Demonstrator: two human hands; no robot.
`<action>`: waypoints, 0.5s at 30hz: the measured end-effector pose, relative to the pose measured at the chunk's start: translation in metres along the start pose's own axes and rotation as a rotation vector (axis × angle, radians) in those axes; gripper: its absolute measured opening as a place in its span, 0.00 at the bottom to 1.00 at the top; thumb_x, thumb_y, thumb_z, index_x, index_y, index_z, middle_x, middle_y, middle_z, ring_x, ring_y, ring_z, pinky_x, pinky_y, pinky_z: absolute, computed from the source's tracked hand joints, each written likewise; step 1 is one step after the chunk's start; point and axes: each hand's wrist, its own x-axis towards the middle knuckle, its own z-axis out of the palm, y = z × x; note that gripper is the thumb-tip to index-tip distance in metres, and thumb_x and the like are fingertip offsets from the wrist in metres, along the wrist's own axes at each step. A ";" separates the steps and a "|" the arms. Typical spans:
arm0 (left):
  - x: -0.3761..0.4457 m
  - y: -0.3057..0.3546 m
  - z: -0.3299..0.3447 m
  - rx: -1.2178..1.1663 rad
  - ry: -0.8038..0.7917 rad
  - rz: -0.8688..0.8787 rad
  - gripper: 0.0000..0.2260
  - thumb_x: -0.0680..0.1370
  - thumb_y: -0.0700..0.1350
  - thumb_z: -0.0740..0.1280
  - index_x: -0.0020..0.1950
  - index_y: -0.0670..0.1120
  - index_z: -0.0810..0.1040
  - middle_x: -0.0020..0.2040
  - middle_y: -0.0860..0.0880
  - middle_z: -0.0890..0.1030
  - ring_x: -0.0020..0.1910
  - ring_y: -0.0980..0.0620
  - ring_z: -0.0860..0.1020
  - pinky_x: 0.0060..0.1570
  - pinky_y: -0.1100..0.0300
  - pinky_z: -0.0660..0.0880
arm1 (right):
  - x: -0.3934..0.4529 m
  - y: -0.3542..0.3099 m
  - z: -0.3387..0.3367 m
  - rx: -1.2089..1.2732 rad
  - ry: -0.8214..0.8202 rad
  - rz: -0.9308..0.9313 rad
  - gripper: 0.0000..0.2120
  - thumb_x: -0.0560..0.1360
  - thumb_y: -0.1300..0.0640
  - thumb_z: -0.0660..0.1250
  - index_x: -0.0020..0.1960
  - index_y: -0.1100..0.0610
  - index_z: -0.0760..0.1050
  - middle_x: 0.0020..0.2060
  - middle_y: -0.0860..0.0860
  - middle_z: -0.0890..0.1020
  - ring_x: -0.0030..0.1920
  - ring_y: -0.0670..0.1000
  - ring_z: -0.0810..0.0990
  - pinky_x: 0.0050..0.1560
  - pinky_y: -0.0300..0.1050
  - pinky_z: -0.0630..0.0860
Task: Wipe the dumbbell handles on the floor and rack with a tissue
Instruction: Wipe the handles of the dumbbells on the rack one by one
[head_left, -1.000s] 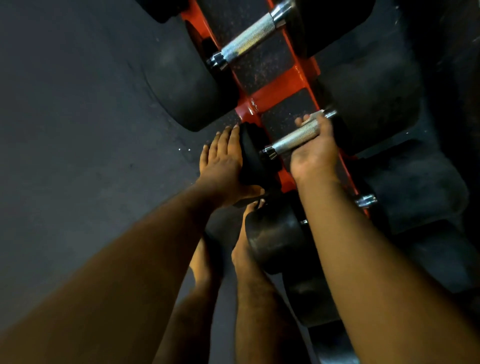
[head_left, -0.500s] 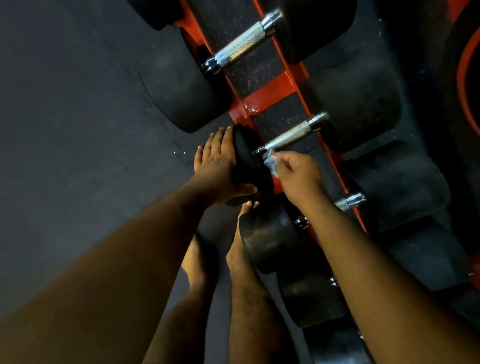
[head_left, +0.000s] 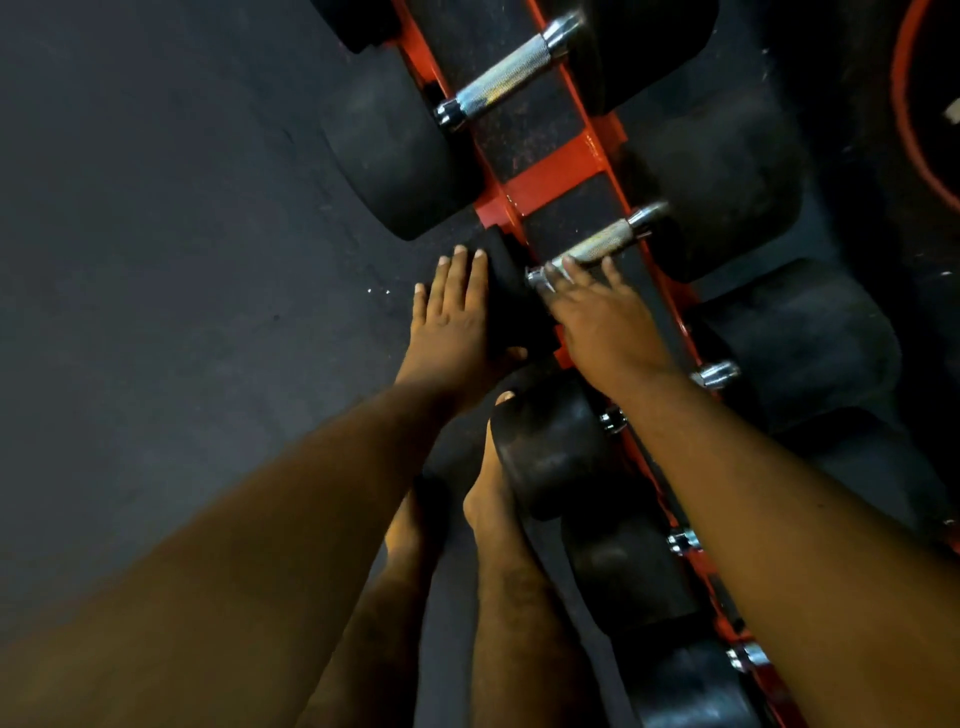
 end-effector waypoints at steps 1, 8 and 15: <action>-0.011 0.002 0.007 0.005 0.024 0.018 0.49 0.75 0.58 0.72 0.83 0.46 0.41 0.83 0.46 0.40 0.81 0.47 0.38 0.79 0.44 0.40 | -0.012 0.000 0.002 0.048 -0.012 0.034 0.24 0.75 0.68 0.63 0.71 0.59 0.74 0.70 0.58 0.76 0.73 0.58 0.71 0.74 0.64 0.62; -0.086 0.022 0.069 0.054 -0.140 0.181 0.49 0.77 0.58 0.70 0.82 0.46 0.38 0.82 0.45 0.35 0.80 0.47 0.34 0.79 0.46 0.40 | -0.119 0.015 0.023 0.179 -0.019 0.208 0.24 0.74 0.69 0.64 0.69 0.60 0.76 0.67 0.59 0.78 0.69 0.60 0.75 0.70 0.64 0.67; -0.090 0.054 0.138 0.036 -0.211 0.001 0.62 0.68 0.63 0.77 0.81 0.45 0.33 0.82 0.44 0.34 0.80 0.46 0.33 0.79 0.44 0.37 | -0.150 0.032 0.063 -0.060 -0.148 -0.048 0.25 0.76 0.56 0.54 0.71 0.59 0.72 0.65 0.56 0.79 0.70 0.58 0.74 0.75 0.68 0.57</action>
